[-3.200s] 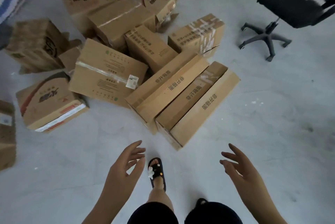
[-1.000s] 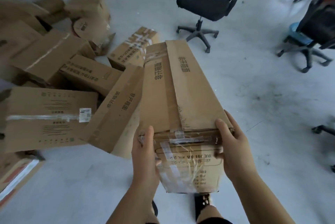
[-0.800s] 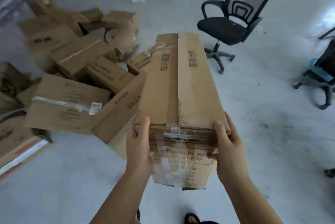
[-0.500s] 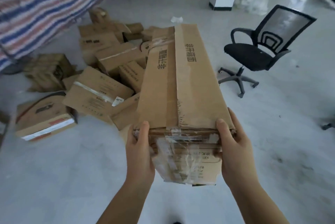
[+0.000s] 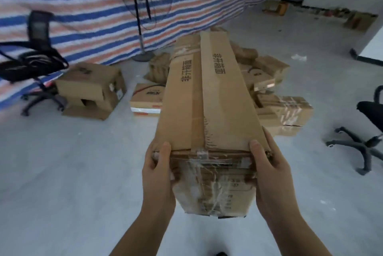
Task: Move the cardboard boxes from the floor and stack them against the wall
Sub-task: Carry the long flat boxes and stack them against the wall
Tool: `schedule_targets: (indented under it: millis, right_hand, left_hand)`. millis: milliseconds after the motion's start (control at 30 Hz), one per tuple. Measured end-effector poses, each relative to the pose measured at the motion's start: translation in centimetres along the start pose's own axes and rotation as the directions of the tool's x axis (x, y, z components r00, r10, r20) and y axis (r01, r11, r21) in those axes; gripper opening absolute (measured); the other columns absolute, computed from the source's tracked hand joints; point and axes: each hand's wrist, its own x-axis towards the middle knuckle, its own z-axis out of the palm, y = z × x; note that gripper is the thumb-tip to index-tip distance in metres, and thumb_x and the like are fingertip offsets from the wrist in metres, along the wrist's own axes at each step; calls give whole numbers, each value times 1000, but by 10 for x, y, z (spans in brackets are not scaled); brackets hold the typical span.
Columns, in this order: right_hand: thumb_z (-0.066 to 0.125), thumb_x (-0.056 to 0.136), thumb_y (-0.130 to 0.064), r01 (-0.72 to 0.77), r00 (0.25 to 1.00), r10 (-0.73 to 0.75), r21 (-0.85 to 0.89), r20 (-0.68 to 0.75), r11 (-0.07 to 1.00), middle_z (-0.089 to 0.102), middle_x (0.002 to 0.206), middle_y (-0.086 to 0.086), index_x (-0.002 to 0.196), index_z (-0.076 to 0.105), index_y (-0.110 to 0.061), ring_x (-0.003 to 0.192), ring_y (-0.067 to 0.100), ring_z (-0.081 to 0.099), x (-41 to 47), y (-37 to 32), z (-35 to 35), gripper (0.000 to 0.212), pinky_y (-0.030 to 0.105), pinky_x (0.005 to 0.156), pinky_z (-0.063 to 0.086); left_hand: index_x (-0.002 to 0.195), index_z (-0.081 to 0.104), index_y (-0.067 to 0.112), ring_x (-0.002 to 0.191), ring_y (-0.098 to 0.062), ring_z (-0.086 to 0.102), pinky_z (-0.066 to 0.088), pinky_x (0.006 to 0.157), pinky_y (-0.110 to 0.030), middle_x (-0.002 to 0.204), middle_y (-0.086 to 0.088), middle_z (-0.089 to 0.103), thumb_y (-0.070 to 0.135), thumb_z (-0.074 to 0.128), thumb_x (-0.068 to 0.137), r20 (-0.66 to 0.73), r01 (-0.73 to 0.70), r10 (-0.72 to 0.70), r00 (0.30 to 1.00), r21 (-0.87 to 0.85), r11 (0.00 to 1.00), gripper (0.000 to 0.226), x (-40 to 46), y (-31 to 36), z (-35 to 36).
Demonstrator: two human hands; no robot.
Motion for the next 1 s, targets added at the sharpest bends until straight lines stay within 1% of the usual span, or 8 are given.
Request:
schedule_targets:
  millis: [133,233,333,400,500,633,833,1000]
  right_hand:
    - [54,94,-22,-40,975,43,-17,220,999,70,110,-14,120,56,-44,99,11,67,-68,26,72,34,30,78,57]
    - [57,93,-30,-95,933,122,-95,339,991,66,117,-14,130,51,-42,103,17,65,-114,48,120,39,39,82,56]
    - [59,90,-41,-89,869,170,-191,464,978,61,119,-24,130,49,-46,110,11,61,-155,71,166,42,39,94,49]
    - [58,90,-43,-104,828,221,-247,516,963,53,106,-38,130,46,-50,102,0,57,-182,82,196,42,37,93,49]
    - [59,89,-45,-120,765,306,-341,567,932,47,100,-42,125,45,-56,102,3,56,-217,98,231,40,48,88,53]
    - [60,90,-39,-117,617,385,-405,686,907,56,112,-31,132,50,-42,107,5,57,-249,120,282,44,52,97,48]
    - [57,92,-34,-52,376,473,-491,797,869,53,99,-36,121,50,-48,89,-7,54,-290,142,378,33,41,83,47]
    - [56,92,-37,71,117,497,-507,860,859,51,102,-34,134,46,-42,91,-7,52,-344,156,443,43,50,97,47]
  left_hand:
    - [120,57,26,72,6,65,54,78,-41,85,19,69,34,54,93,-173,-75,67,983,-41,996,29,-24,25,-112]
    - [119,57,18,68,6,63,52,70,-37,77,20,68,34,54,93,-309,-116,96,946,-46,992,30,-45,41,-187]
    - [121,57,17,60,10,61,49,64,-33,81,15,67,33,53,94,-452,-147,105,886,-59,987,31,-63,56,-253]
    - [120,57,15,57,9,60,46,59,-30,84,11,63,32,54,94,-546,-164,93,833,-82,983,31,-74,61,-290]
    - [119,57,14,68,-3,63,46,59,-31,85,9,64,34,55,93,-658,-189,60,751,-127,974,33,-90,63,-335]
    - [113,60,24,61,2,63,49,62,-34,82,9,66,33,55,92,-788,-259,23,615,-175,950,23,-104,60,-385]
    - [113,60,24,56,4,62,46,54,-31,84,10,65,30,55,93,-922,-374,-56,383,-210,903,22,-100,77,-444]
    - [112,60,23,54,9,60,49,63,-36,83,10,66,28,55,93,-974,-507,-153,168,-218,834,20,-113,90,-491]
